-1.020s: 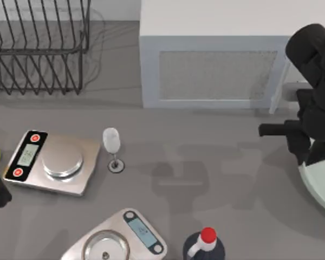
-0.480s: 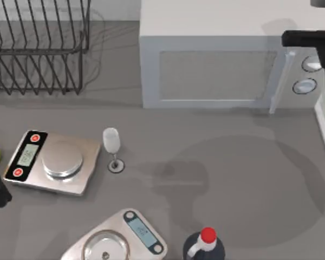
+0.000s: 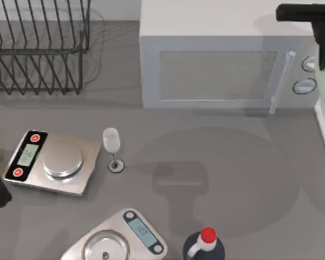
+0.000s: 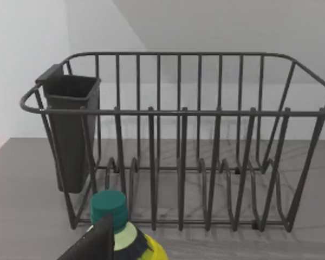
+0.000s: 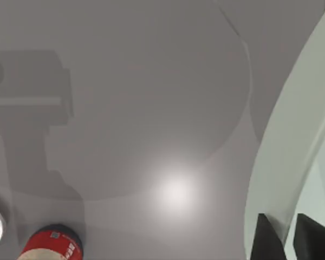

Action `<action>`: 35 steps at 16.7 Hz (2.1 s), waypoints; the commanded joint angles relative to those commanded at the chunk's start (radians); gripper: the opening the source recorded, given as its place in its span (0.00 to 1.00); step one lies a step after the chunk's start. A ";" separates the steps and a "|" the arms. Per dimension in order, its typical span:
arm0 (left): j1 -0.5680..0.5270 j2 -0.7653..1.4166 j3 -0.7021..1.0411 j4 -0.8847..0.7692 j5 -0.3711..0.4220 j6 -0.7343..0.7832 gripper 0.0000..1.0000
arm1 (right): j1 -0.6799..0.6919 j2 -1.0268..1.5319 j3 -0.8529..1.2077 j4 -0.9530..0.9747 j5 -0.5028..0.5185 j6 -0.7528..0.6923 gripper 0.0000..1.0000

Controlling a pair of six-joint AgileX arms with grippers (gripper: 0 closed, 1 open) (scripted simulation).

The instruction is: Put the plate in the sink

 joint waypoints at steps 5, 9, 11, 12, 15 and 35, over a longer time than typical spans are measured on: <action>0.000 0.000 0.000 0.000 0.000 0.000 1.00 | -0.019 -0.007 0.033 -0.006 0.010 -0.008 0.00; 0.000 0.000 0.000 0.000 0.000 0.000 1.00 | -0.092 0.092 0.223 -0.029 0.044 -0.066 0.00; 0.000 0.000 0.000 0.000 0.000 0.000 1.00 | -0.146 0.202 0.369 -0.038 0.056 -0.118 0.00; 0.000 0.000 0.000 0.000 0.000 0.000 1.00 | -0.183 0.272 0.445 -0.041 0.060 -0.150 0.00; 0.000 0.000 0.000 0.000 0.000 0.000 1.00 | -0.311 0.512 0.643 -0.045 0.061 -0.256 0.00; 0.000 0.000 0.000 0.000 0.000 0.000 1.00 | -0.439 0.821 0.763 -0.036 0.003 -0.440 0.68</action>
